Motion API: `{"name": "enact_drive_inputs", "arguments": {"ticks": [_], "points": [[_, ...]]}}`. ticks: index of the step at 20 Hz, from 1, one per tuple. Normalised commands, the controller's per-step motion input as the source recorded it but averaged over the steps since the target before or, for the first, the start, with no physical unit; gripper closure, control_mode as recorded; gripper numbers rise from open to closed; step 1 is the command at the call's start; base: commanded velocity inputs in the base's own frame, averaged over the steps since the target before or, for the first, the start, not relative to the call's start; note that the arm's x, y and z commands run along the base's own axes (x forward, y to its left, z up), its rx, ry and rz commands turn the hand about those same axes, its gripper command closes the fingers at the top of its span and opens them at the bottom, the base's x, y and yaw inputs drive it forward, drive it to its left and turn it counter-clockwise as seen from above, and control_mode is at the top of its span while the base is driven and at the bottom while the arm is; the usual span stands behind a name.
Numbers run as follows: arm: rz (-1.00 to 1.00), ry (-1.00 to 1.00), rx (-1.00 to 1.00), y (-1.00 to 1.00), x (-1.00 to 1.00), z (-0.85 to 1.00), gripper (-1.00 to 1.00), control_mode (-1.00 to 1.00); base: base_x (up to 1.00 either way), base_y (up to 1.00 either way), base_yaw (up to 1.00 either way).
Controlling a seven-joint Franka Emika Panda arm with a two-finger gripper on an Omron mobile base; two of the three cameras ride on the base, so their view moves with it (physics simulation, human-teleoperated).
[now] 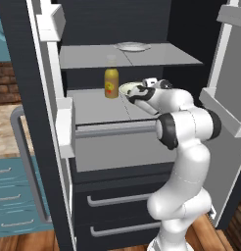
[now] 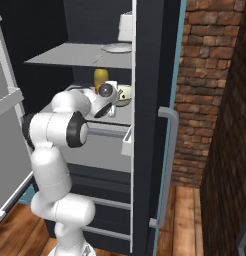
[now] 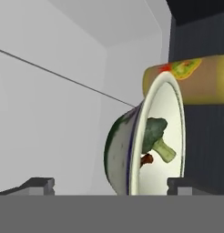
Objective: Pick the chicken drumstick and broccoli from their plates and place them in the bowl. Then put the bowl in the fridge.
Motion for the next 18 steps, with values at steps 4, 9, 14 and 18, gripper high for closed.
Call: {"name": "enact_drive_inputs", "arguments": {"ticks": [4, 9, 14, 18], "points": [[0.0, 0.0, 0.0, 0.03, -0.36, 0.37, -1.0, -1.0, 0.0, 0.0, 0.0], [0.0, 0.0, 0.0, 0.03, -0.41, 0.32, -1.0, -1.0, 0.0, 0.0, 0.0], [0.0, 0.0, 0.0, 0.09, -0.53, 0.18, -1.0, -1.0, 0.0, 0.0, 0.0], [0.05, 0.01, 0.0, 0.12, -0.54, 0.28, -1.0, -1.0, 0.0, 0.0, 0.0]]}}
